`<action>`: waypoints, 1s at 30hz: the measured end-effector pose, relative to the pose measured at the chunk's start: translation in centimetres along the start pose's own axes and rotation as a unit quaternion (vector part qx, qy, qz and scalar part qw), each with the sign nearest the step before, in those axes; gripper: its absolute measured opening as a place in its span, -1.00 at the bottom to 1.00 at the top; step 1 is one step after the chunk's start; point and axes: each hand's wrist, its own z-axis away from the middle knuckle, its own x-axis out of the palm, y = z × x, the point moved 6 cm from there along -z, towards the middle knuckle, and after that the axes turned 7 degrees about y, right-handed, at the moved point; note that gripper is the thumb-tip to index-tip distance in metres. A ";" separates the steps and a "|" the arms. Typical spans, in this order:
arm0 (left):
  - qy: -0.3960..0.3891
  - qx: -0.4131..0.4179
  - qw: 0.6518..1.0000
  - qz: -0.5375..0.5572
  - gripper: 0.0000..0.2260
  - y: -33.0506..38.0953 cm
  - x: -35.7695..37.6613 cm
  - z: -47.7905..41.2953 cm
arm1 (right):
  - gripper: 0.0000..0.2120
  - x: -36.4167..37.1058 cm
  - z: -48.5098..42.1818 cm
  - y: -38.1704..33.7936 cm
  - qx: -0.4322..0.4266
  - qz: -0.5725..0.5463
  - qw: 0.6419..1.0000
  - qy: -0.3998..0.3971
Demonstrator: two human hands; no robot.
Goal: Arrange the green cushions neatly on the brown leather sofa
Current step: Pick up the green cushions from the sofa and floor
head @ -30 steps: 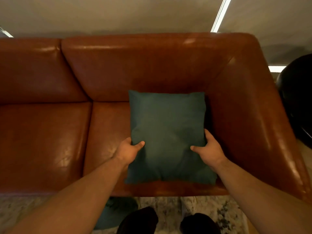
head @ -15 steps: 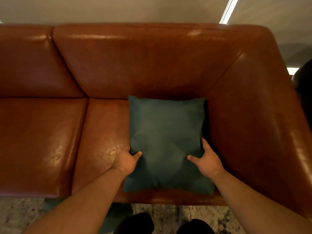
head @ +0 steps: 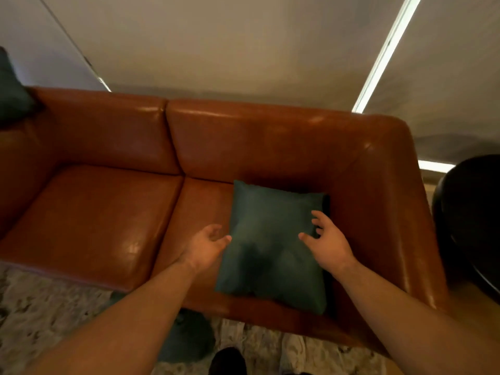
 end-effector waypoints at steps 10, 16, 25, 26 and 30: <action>0.152 0.052 0.984 0.073 -0.60 2.5 -13.6 10.3 | -0.43 -0.7 8.2 -14.4 -0.136 -0.037 0.989 -0.036; 0.216 0.018 0.968 0.123 -0.65 -4.3 -20.4 14.5 | -0.48 5.4 14.4 -18.6 -0.177 -0.051 0.978 -0.102; 0.237 -0.003 0.962 0.138 -0.66 -17.9 -30.3 19.8 | -0.53 19.2 26.7 -21.7 -0.204 -0.019 0.969 -0.136; 0.233 -0.010 0.961 0.149 -0.67 -19.5 -31.6 20.3 | -0.53 21.0 28.4 -21.8 -0.203 -0.017 0.969 -0.137; 0.214 -0.037 0.961 0.170 -0.73 -25.0 -36.1 22.3 | -0.52 27.5 34.1 -21.6 -0.184 -0.014 0.972 -0.146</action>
